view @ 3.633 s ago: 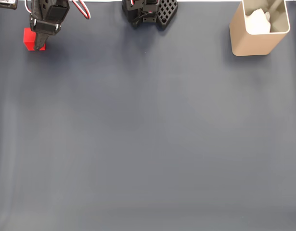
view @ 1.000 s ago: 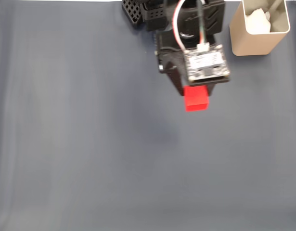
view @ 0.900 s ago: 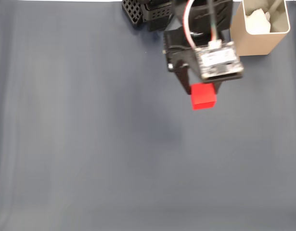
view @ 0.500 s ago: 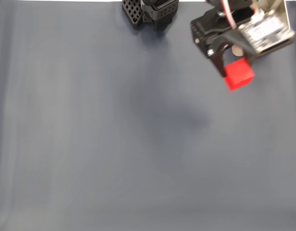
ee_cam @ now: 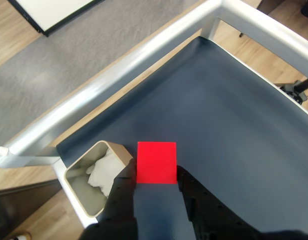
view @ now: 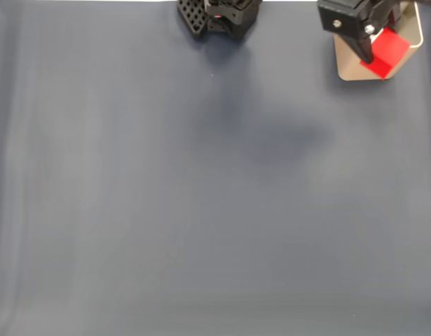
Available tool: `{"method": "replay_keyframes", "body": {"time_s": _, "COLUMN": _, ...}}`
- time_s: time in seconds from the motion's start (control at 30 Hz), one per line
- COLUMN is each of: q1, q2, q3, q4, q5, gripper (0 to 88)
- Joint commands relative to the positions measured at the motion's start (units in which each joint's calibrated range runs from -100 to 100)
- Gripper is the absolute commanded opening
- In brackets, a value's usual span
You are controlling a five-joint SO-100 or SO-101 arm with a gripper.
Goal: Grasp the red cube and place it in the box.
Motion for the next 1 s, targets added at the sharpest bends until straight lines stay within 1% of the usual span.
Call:
{"method": "replay_keyframes", "body": {"time_s": 0.0, "q1": -3.12, "q2": -2.41, "q3": -0.17, "q4": -1.17, "q5": 0.83, "gripper": 0.2}}
{"method": "replay_keyframes", "body": {"time_s": 0.3, "q1": -9.72, "q2": -2.24, "q3": 0.93, "q4": -1.01, "q5": 1.07, "gripper": 0.3}}
{"method": "replay_keyframes", "body": {"time_s": 0.57, "q1": -13.91, "q2": -1.29, "q3": 1.2, "q4": -1.42, "q5": 2.98, "gripper": 0.6}}
{"method": "replay_keyframes", "body": {"time_s": 0.97, "q1": -17.18, "q2": -1.2, "q3": 3.48, "q4": -3.06, "q5": 3.76, "gripper": 1.1}}
